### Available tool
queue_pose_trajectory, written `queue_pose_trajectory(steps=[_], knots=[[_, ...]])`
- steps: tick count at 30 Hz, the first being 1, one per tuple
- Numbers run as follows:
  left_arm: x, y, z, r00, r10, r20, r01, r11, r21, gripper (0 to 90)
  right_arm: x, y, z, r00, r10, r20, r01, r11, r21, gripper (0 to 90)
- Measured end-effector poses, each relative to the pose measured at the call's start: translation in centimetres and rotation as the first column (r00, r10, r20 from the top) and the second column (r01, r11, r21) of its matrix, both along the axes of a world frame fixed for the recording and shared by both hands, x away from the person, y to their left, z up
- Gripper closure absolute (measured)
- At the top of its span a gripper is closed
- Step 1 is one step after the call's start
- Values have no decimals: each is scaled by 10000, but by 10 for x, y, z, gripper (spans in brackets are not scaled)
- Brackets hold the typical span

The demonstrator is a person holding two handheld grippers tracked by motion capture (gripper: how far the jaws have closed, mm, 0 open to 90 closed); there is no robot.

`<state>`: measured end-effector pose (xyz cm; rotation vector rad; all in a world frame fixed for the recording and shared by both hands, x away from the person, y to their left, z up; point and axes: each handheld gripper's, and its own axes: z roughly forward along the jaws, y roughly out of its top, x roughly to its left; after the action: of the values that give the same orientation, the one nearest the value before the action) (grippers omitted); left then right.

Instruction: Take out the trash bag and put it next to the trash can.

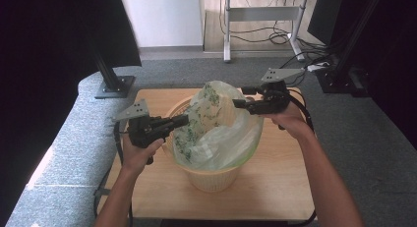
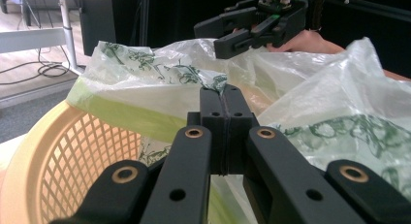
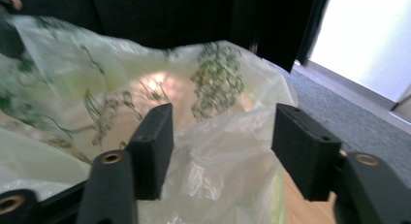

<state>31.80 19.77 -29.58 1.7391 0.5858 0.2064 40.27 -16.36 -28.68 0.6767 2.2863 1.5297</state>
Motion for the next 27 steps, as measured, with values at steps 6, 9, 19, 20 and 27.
queue_pose_trajectory(steps=[6,9,19,20,27], knots=[[-2,-1,1,10000,8,30,-8,10000,15,898,-1,-7,-9,9992,-308,-245,292,9976,-628,740],[-2,-1,1,10000,46,19,-46,10000,36,898,-1,-8,-11,9985,-495,-244,471,9949,-894,881],[-1,-5,-2,10000,56,22,-56,10000,55,899,-6,10,4,9920,-1020,740,1027,9947,-58,897],[-1,-5,-3,10000,52,5,-52,10000,60,899,-9,13,8,9901,-1012,969,997,9948,202,897],[-4,0,-2,9999,119,68,-119,9999,-50,899,-28,18,23,9824,-567,1779,392,9942,1004,897]])
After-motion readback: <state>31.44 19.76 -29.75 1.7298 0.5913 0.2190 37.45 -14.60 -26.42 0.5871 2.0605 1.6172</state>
